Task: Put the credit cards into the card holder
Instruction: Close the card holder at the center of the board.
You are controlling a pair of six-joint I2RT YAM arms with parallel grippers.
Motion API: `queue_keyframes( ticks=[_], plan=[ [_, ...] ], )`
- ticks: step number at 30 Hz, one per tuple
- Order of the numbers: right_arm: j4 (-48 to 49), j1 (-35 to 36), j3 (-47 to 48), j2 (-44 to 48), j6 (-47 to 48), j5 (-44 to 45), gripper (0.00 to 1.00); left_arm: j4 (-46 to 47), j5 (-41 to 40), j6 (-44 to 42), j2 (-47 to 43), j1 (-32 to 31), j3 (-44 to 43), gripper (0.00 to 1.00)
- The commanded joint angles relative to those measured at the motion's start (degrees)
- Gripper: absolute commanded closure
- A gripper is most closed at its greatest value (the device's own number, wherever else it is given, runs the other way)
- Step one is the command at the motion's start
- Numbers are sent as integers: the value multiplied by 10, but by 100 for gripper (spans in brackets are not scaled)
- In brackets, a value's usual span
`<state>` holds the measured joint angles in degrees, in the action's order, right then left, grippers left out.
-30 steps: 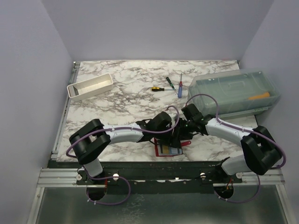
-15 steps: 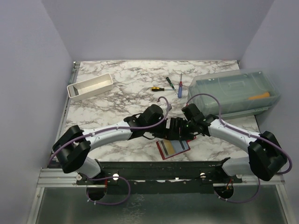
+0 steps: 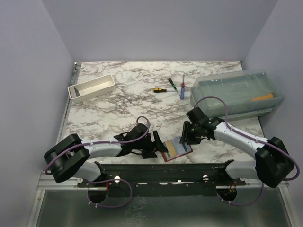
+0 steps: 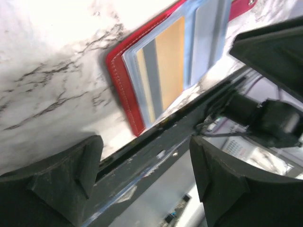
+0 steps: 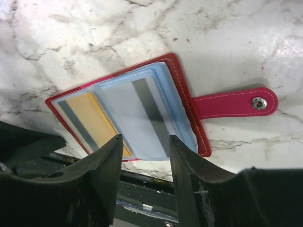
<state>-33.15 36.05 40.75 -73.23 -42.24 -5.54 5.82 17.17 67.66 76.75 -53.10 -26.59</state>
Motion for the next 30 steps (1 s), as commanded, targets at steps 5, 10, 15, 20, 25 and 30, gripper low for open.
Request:
queue_keyframes(
  ticks=[5, 10, 15, 20, 25, 30],
  plan=[
    [42, 2, -44, -51, -7, 27, 57, 182, -74, 120, 53, -16, 36, 15],
    [72, 2, -63, -59, -11, 3, 58, 214, -90, 108, 95, -24, 19, 15],
    [115, 7, -76, -51, -27, -49, 58, 274, -106, 81, 57, -27, 28, 18],
    [121, 13, -65, -54, -38, -57, 58, 281, -112, 56, -1, -29, 23, 19],
    [123, 22, -46, -62, -45, -61, 57, 283, -111, 50, -15, -30, 11, 20],
    [73, 23, -21, -65, -56, -35, 56, 306, -88, 39, 50, -31, -25, 19]
  ],
)
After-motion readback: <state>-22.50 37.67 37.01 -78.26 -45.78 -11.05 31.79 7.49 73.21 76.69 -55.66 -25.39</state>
